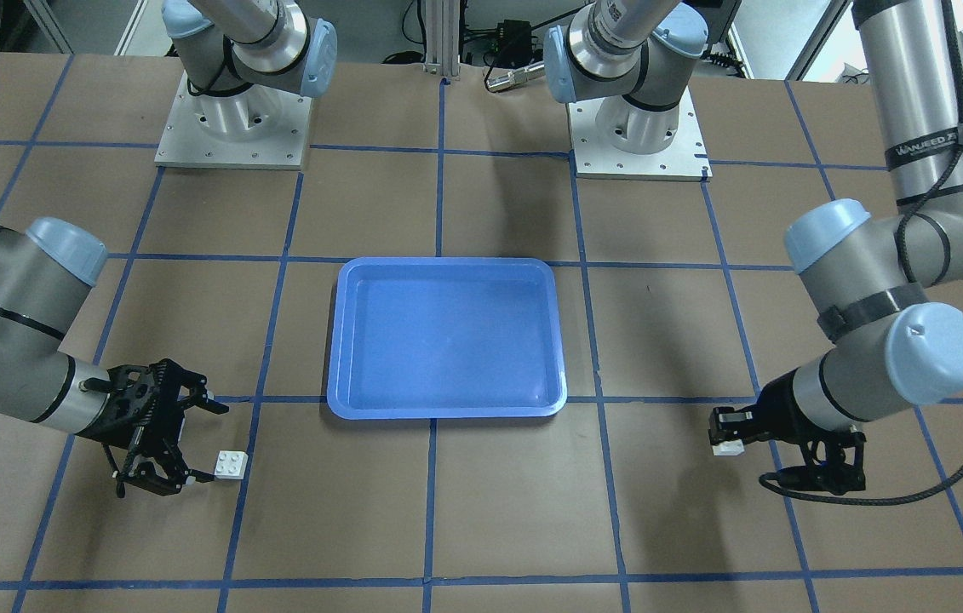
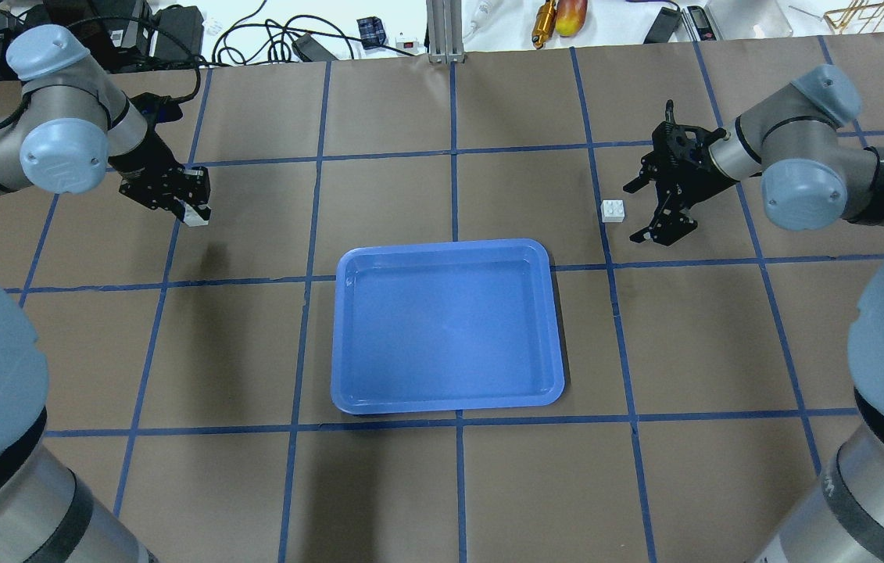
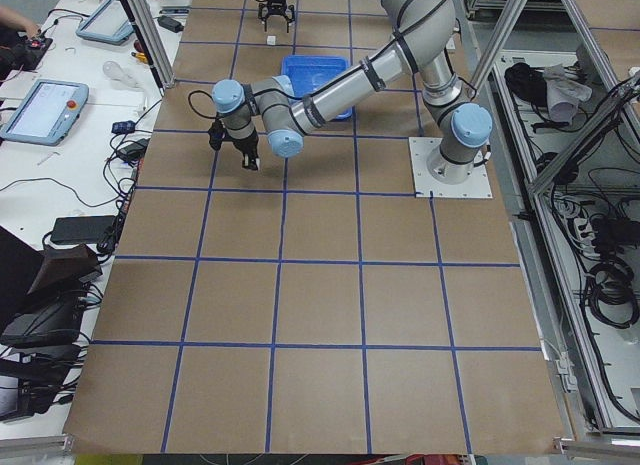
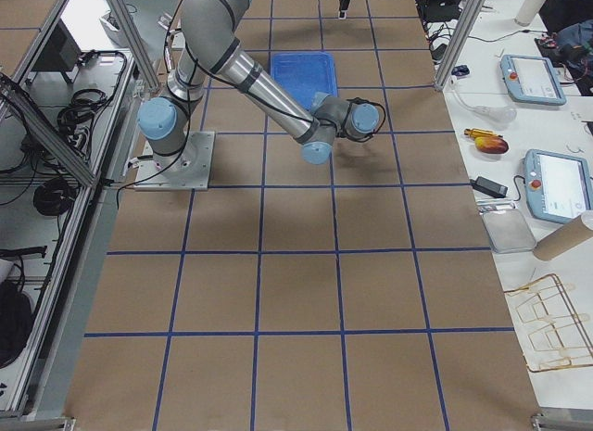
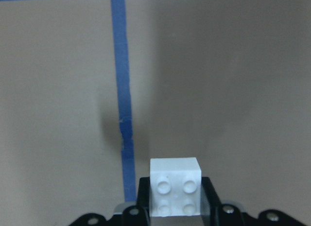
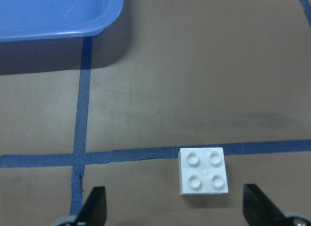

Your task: Assemble white blocks and place on blue tray

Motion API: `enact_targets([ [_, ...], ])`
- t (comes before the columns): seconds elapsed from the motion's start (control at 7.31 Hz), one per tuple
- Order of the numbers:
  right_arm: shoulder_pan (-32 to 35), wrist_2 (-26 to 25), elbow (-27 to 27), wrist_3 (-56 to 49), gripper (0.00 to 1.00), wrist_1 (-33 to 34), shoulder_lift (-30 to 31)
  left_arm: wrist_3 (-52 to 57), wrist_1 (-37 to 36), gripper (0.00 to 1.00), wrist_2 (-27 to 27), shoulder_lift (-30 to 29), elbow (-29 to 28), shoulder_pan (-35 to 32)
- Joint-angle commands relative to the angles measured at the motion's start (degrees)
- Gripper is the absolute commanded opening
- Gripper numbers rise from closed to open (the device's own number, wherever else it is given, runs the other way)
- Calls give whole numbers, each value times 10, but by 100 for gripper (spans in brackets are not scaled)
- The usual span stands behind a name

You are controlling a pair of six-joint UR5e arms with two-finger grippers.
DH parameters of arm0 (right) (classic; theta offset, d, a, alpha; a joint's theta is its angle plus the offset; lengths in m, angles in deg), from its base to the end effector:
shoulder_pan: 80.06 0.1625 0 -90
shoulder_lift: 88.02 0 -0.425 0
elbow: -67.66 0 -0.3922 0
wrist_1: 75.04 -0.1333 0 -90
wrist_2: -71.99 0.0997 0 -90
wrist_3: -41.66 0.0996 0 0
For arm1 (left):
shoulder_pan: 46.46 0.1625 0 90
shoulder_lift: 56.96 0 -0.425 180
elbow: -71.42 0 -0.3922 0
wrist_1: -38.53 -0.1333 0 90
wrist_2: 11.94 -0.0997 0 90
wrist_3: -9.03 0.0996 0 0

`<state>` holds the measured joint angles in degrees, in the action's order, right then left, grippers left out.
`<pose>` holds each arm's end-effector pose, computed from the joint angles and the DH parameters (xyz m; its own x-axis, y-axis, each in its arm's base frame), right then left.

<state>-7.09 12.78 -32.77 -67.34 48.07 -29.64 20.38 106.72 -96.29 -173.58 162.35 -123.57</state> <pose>0.0007 -0.6269 0.1617 -0.0137 -0.9997 0.0177 -0.8488 0.0023 -0.5287 0.0005 -0.6436 0.2525 -0.9926 -0.0362 0.1157 -0.0271 0.9965 0.0788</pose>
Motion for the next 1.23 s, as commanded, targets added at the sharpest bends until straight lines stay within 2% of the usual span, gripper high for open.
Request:
enact_targets([
  [0.0, 1, 3, 21, -5, 98, -36, -18, -124, 0, 6, 7, 46, 39, -92],
  [0.14, 1, 14, 20, -2, 96, -36, -20, -186, 0, 5, 8, 62, 57, -133],
  [0.27, 3, 14, 22, 3, 89, -36, -19, -240, -12, 3, 6, 72, 77, -178],
  [0.55, 7, 14, 22, 13, 59, -31, -20, -327, -93, 2, 4, 83, 132, -260],
  [0.82, 7, 14, 22, 9, 34, -8, -21, -363, -222, 2, 8, 64, 191, -310],
  [1.09, 7, 15, 23, 14, 16, -3, -20, -399, -232, 1, 8, 62, 206, -339],
])
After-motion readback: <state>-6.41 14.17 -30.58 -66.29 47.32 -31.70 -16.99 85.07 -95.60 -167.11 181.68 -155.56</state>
